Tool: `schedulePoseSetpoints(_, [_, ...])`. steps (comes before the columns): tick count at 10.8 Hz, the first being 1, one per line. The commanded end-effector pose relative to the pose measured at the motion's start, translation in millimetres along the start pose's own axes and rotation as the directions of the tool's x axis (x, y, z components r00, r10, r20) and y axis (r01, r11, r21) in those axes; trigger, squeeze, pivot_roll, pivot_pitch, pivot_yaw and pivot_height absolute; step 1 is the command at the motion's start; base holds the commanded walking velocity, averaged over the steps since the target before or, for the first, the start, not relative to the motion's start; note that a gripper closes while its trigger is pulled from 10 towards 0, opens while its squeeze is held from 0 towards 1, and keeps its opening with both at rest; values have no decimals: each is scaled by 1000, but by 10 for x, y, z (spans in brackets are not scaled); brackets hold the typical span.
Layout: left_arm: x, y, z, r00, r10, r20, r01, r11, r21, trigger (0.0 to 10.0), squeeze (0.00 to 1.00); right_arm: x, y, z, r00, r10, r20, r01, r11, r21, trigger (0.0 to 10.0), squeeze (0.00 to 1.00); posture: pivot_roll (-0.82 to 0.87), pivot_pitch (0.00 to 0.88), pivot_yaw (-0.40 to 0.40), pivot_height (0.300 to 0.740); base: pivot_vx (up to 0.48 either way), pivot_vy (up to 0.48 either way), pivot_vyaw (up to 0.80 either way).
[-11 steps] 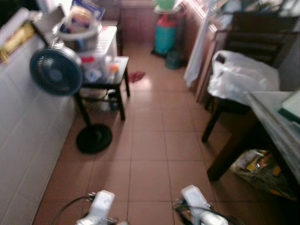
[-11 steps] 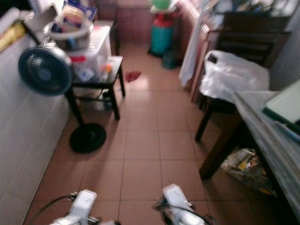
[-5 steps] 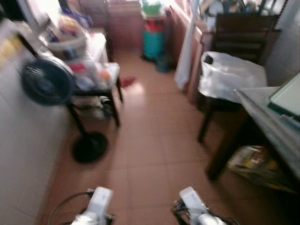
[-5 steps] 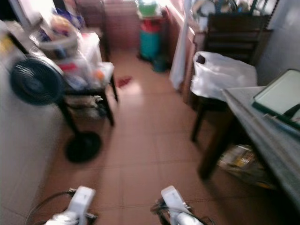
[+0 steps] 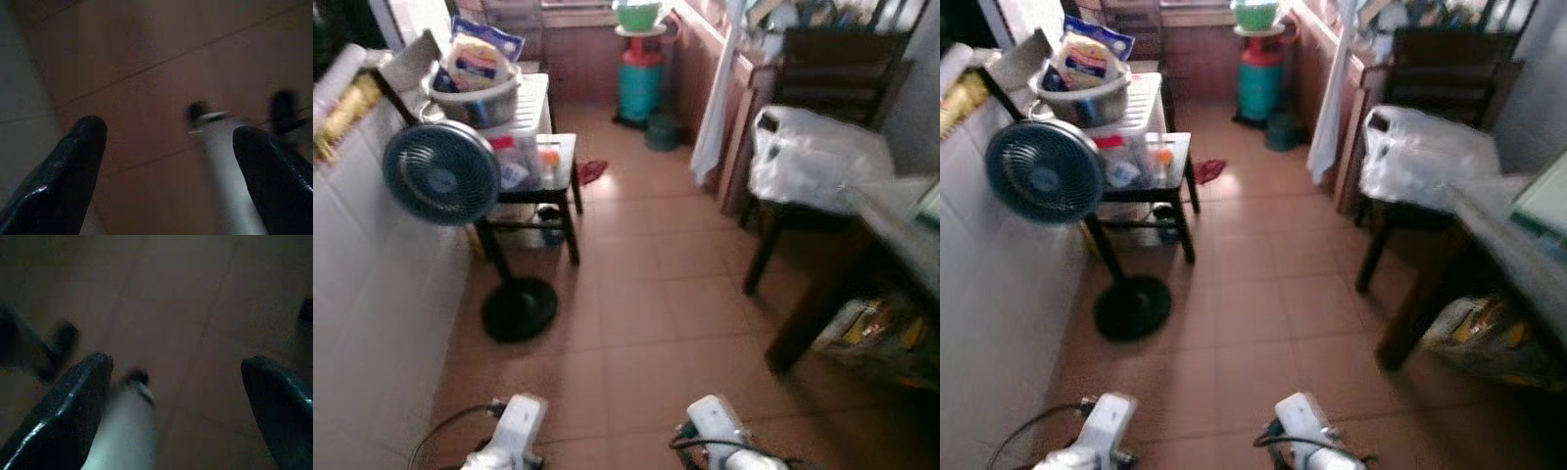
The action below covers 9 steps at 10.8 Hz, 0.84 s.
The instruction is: Setting the table
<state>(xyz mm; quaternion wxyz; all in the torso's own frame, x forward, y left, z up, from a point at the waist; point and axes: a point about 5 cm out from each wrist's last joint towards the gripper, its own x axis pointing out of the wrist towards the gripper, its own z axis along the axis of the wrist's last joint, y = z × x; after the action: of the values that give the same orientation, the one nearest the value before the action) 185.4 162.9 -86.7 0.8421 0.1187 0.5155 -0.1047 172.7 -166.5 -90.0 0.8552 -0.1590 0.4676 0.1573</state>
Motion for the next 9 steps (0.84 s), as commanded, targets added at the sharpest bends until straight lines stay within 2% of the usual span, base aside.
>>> schedulePoseSetpoints(1, [-13, 78, -86, 999, 20, -28, -20, 1000, 5, 10000, 0, 6, 21, 25, 1000, 9, 9, -9, 1000, 0, 10000, 0, 127, 0, -16, 740, 0, 480, 0])
schedulePoseSetpoints(3, [-14, 83, -84, 1000, 20, -23, -20, 1000, 5, 10000, 0, -13, -2, -47, 1000, 6, 0, -6, 1000, -5, 10000, 0, 127, 0, -14, 740, 0, 476, 0])
schedulePoseSetpoints(4, [-13, 81, -74, 1000, 16, -13, -16, 1000, 16, 10000, 0, -11, 5, -41, 1000, 7, 2, -7, 1000, -5, 10000, 0, 127, 0, -14, 740, 0, 0, 0])
schedulePoseSetpoints(9, [-13, 80, -63, 1000, 5, -9, -5, 999, 33, 10000, 0, 6, 47, 30, 1000, 12, 22, -11, 1000, -21, 10000, 0, 125, 0, -14, 740, 0, 0, 729])
